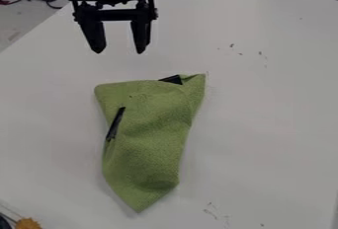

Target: Fold cloth from right to left them move cloth to the center of the table

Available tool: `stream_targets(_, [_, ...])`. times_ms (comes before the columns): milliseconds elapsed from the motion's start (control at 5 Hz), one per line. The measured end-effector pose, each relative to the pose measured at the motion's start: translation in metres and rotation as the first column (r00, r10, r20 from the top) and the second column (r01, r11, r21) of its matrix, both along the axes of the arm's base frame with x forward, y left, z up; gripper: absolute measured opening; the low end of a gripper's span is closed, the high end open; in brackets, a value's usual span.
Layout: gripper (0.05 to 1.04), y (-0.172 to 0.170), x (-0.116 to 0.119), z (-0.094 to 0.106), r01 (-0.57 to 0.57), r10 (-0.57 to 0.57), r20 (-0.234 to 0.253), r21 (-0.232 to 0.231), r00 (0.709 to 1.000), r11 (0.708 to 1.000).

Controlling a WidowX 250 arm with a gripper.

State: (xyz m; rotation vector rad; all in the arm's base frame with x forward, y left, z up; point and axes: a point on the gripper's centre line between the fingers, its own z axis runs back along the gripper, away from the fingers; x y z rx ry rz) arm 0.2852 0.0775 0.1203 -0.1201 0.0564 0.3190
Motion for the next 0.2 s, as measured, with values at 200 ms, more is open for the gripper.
stream_targets(200, [1.001,-0.0148,0.0042,-0.0001,0.034,-0.034,-0.001,0.001,0.999,0.999])
